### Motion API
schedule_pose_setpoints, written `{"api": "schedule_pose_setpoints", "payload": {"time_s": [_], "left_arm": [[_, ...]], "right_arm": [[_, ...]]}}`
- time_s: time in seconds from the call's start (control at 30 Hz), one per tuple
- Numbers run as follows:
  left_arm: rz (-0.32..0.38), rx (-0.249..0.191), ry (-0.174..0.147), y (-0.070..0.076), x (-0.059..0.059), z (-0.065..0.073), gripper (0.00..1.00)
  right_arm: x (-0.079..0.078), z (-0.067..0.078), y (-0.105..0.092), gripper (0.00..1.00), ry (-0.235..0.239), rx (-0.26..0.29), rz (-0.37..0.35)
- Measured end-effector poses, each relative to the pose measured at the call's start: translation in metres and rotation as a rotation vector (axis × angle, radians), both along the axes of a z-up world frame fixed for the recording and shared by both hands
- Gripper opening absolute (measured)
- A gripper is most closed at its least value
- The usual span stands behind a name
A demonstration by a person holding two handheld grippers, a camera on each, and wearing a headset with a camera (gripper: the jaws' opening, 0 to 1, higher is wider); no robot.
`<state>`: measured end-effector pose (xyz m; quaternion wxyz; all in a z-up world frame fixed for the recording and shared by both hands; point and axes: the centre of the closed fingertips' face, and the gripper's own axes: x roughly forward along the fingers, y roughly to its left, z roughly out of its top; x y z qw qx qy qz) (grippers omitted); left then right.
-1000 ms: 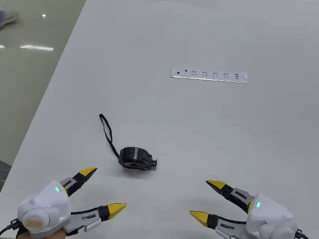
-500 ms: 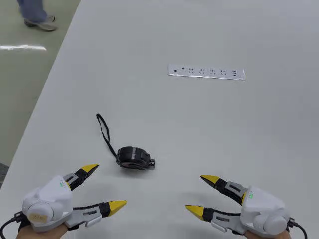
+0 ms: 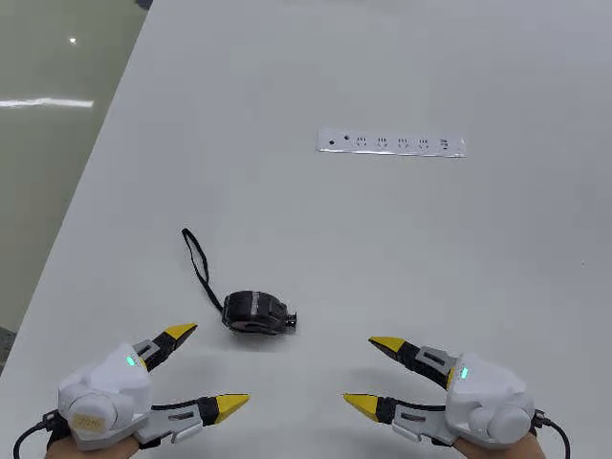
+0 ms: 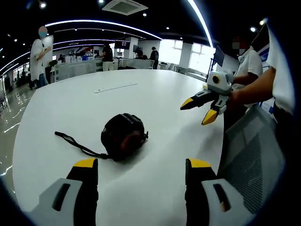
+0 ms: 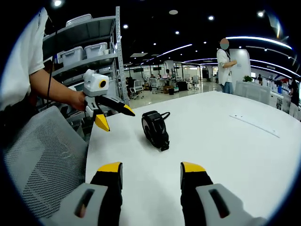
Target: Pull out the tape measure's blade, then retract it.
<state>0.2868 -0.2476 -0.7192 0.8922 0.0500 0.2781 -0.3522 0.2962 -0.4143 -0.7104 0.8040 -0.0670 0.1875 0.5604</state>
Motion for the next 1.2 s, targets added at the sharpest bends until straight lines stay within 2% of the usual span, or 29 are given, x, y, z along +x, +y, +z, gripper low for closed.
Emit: {"api": "schedule_pose_setpoints", "payload": {"time_s": [0.67, 1.2], "left_arm": [[-0.069, 0.047, 0.006, -0.003, 0.013, -0.008, 0.75], [-0.141, 0.110, 0.010, -0.003, 0.025, -0.018, 0.75]], "right_arm": [[0.004, -0.015, 0.017, 0.46, 0.015, 0.000, 0.038], [0.012, -0.024, 0.024, 0.45, 0.026, -0.002, 0.058]]}}
